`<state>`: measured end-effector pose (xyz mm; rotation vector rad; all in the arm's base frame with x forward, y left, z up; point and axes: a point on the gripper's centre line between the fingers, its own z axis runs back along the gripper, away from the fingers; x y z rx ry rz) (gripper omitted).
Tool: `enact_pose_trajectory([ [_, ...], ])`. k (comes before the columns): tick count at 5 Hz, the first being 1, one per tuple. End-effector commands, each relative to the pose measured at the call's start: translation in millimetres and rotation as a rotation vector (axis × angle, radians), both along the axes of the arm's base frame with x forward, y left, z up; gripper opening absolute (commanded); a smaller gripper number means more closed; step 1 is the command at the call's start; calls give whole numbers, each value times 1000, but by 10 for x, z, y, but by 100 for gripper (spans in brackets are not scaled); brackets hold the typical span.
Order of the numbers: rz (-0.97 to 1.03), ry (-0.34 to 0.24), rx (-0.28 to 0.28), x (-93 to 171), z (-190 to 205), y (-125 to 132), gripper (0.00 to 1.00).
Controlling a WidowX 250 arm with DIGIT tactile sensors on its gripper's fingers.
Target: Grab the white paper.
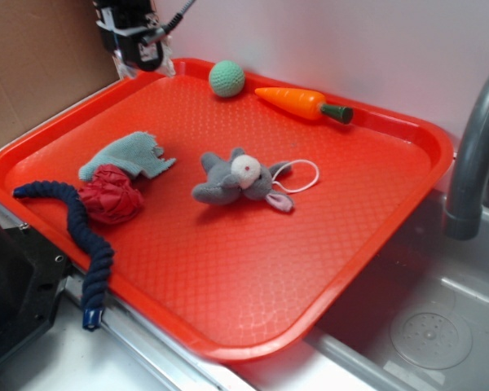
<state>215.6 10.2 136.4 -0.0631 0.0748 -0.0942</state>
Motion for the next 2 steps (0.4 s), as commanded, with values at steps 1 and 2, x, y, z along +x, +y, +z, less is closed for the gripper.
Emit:
enact_pose_trajectory([
  [1,-22,-142,110,-320,316,-299,0],
  [2,-74,-72,86,-183,59,-333,0],
])
